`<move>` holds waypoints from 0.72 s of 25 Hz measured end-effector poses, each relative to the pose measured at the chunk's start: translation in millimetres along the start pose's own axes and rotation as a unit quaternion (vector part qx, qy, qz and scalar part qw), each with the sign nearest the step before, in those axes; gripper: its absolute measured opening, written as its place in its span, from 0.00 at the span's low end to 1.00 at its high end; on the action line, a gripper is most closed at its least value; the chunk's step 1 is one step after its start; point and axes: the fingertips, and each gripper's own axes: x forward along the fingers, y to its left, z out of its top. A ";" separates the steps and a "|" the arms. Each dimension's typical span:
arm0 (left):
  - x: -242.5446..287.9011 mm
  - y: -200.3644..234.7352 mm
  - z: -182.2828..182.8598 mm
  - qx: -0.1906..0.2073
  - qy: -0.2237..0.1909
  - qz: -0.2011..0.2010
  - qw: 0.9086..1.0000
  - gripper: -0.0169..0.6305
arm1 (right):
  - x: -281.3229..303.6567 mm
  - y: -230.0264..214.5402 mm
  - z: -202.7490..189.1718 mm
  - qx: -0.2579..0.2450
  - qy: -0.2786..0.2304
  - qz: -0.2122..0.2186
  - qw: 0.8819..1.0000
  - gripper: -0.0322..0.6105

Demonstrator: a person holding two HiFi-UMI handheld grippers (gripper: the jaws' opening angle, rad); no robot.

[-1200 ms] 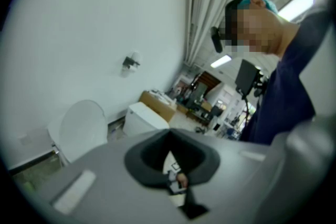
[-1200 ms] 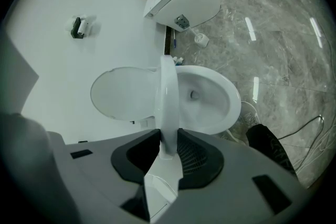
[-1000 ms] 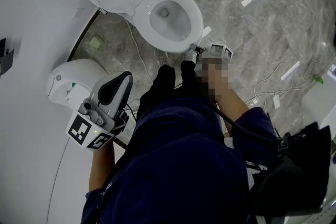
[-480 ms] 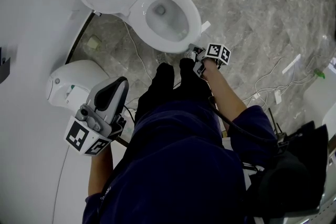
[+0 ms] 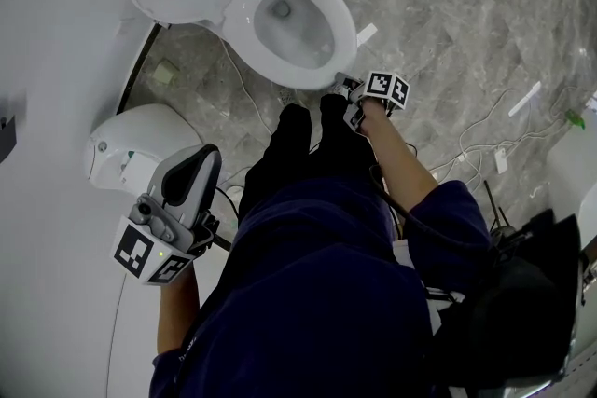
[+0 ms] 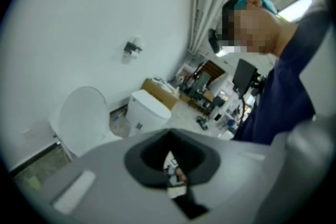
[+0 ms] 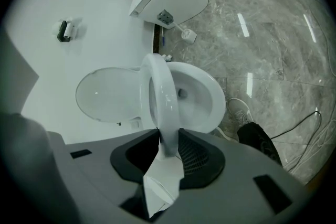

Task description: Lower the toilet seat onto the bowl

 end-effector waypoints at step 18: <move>24.4 1.0 -6.8 -0.008 0.035 -0.007 0.999 0.03 | 18.0 -32.7 5.1 0.010 0.007 -0.020 1.000 0.23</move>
